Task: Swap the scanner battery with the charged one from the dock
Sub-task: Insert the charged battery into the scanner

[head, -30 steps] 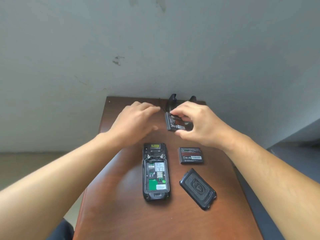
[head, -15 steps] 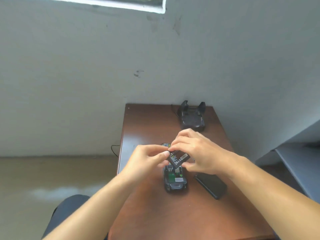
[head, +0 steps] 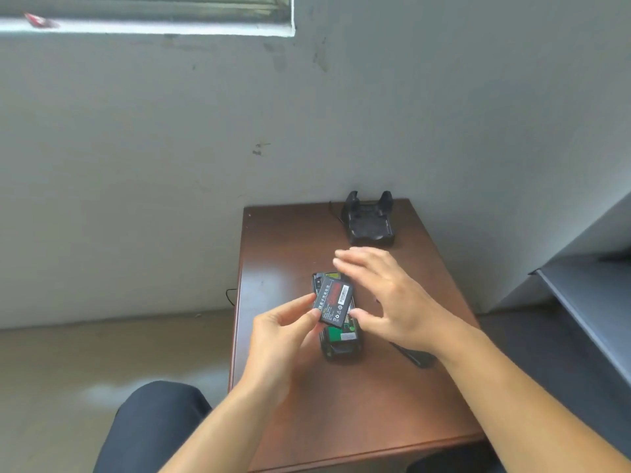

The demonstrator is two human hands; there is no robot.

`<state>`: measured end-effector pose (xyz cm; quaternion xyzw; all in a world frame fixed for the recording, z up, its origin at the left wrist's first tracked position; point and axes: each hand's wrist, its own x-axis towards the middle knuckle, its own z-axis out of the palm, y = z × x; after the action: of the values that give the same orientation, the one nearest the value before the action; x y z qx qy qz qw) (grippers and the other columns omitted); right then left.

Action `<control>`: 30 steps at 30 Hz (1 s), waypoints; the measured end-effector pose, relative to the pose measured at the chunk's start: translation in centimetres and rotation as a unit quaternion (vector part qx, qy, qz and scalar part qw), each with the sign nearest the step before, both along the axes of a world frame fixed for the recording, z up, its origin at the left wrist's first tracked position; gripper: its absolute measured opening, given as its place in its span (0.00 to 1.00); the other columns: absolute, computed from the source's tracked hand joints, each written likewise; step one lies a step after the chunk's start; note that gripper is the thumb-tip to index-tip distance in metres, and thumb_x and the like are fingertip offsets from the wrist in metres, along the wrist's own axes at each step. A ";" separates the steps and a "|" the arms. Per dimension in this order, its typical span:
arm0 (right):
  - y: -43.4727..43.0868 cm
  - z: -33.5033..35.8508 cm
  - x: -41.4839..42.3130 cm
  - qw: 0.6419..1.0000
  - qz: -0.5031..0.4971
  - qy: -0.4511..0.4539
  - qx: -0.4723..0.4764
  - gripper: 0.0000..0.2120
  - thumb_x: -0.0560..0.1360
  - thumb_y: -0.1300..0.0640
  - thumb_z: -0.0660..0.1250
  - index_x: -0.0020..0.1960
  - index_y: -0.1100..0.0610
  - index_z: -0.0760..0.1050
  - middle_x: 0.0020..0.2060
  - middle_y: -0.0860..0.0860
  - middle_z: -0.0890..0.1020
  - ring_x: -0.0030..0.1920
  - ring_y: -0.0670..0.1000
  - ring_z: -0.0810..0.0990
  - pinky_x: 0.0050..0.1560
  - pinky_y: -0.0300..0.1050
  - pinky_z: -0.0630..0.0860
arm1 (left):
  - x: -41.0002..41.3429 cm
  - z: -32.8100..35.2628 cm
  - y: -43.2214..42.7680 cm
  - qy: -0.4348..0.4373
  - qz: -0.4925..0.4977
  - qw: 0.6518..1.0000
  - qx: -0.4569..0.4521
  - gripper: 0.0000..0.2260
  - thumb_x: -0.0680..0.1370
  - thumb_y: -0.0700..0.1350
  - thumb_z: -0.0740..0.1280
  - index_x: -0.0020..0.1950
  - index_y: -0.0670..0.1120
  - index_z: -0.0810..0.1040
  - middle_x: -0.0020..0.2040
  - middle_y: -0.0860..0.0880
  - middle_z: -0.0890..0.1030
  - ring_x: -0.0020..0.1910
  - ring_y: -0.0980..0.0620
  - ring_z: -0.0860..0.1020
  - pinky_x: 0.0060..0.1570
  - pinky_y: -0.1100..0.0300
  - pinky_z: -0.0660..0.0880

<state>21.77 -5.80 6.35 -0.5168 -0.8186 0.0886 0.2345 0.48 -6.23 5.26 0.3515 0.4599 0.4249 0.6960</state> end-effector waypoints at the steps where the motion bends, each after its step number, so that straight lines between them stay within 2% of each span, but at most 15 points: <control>1: -0.7 -0.2 -0.1 0.999 -0.029 0.034 -0.006 0.37 0.73 0.47 0.71 0.79 0.54 0.65 0.76 0.46 0.68 0.78 0.46 0.61 0.74 0.49 0.68 | 0.2 -0.2 -0.4 -0.008 0.010 1.000 -0.001 0.11 0.77 0.35 0.70 0.56 0.46 0.84 0.52 0.47 0.87 0.55 0.50 0.85 0.52 0.62 0.80; 4: -2.4 -1.6 -0.9 0.989 -0.096 0.110 -0.024 0.44 0.70 0.34 0.70 0.79 0.55 0.65 0.74 0.44 0.69 0.76 0.42 0.63 0.75 0.38 0.62 | 0.8 -0.9 -1.4 -0.017 0.039 0.999 -0.003 0.13 0.77 0.34 0.70 0.60 0.45 0.82 0.53 0.47 0.87 0.53 0.50 0.85 0.48 0.64 0.80; 6: -3.0 -2.9 -1.5 0.983 -0.114 0.141 -0.037 0.45 0.68 0.33 0.71 0.78 0.56 0.66 0.72 0.43 0.69 0.74 0.41 0.65 0.75 0.32 0.58 | 1.1 -1.1 -1.8 -0.028 0.052 0.998 -0.007 0.15 0.77 0.34 0.70 0.63 0.44 0.81 0.53 0.46 0.87 0.53 0.48 0.86 0.47 0.63 0.81; 10: -3.8 -4.6 -1.6 0.976 -0.128 0.173 -0.044 0.38 0.69 0.46 0.79 0.74 0.56 0.72 0.69 0.44 0.75 0.70 0.39 0.70 0.74 0.32 0.63 | 1.6 -1.7 -2.4 -0.047 0.061 0.997 -0.010 0.15 0.77 0.34 0.70 0.64 0.43 0.80 0.54 0.45 0.87 0.56 0.47 0.85 0.49 0.62 0.81; 13: -4.0 -5.0 -1.1 0.973 -0.125 0.190 -0.035 0.34 0.69 0.50 0.80 0.72 0.56 0.75 0.67 0.45 0.78 0.68 0.38 0.73 0.71 0.29 0.63 | 1.6 -1.8 -2.7 -0.042 0.042 0.998 -0.002 0.16 0.77 0.34 0.70 0.64 0.42 0.80 0.54 0.45 0.87 0.56 0.48 0.84 0.51 0.62 0.80; 17: -4.2 -5.5 -0.4 0.971 -0.128 0.196 -0.043 0.33 0.70 0.49 0.79 0.72 0.54 0.76 0.67 0.42 0.77 0.69 0.41 0.74 0.71 0.30 0.65 | 1.6 -1.6 -2.7 0.057 -0.011 0.996 0.064 0.14 0.76 0.37 0.71 0.58 0.52 0.84 0.50 0.50 0.88 0.51 0.53 0.86 0.55 0.59 0.79; 19: -4.3 -5.7 -0.4 0.972 -0.129 0.192 -0.048 0.32 0.70 0.47 0.78 0.71 0.54 0.76 0.67 0.41 0.77 0.68 0.42 0.75 0.69 0.32 0.68 | 1.4 -2.0 -2.4 0.117 -0.018 0.988 0.100 0.15 0.75 0.38 0.74 0.56 0.56 0.84 0.45 0.54 0.88 0.43 0.56 0.84 0.49 0.59 0.78; 21: -4.4 -6.0 -0.5 0.972 -0.126 0.189 -0.057 0.31 0.72 0.42 0.75 0.71 0.54 0.76 0.67 0.42 0.78 0.68 0.42 0.75 0.67 0.39 0.73 | 1.1 -2.7 -2.0 0.177 -0.011 0.976 0.129 0.16 0.72 0.42 0.77 0.57 0.57 0.85 0.38 0.59 0.85 0.35 0.55 0.79 0.43 0.60 0.76; 24: -4.5 -6.7 -0.7 0.973 -0.122 0.181 -0.072 0.32 0.74 0.35 0.68 0.71 0.53 0.76 0.66 0.44 0.80 0.66 0.42 0.75 0.62 0.43 0.77 | 0.7 -4.0 -1.6 0.253 0.004 0.954 0.158 0.15 0.70 0.48 0.79 0.55 0.60 0.85 0.32 0.65 0.78 0.31 0.59 0.70 0.39 0.62 0.69; 27: -4.6 -7.2 -0.6 0.976 -0.121 0.166 -0.069 0.32 0.76 0.33 0.64 0.71 0.52 0.77 0.65 0.42 0.80 0.65 0.41 0.75 0.61 0.42 0.77 | 0.5 -4.6 -1.5 0.288 0.000 0.942 0.176 0.15 0.71 0.51 0.78 0.57 0.57 0.85 0.32 0.64 0.78 0.28 0.62 0.69 0.38 0.61 0.68; 30: -4.5 -7.3 -0.5 0.977 -0.126 0.160 -0.066 0.28 0.77 0.36 0.65 0.71 0.51 0.76 0.65 0.41 0.80 0.66 0.40 0.74 0.62 0.39 0.76 | 0.2 -5.0 -1.3 0.316 -0.006 0.931 0.183 0.16 0.71 0.56 0.77 0.58 0.57 0.85 0.36 0.58 0.82 0.33 0.61 0.73 0.41 0.60 0.71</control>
<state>21.31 -10.28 -0.96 -0.6090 -0.6913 0.1936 0.3371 0.69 -7.56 0.23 0.5915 0.5679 0.3645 0.4413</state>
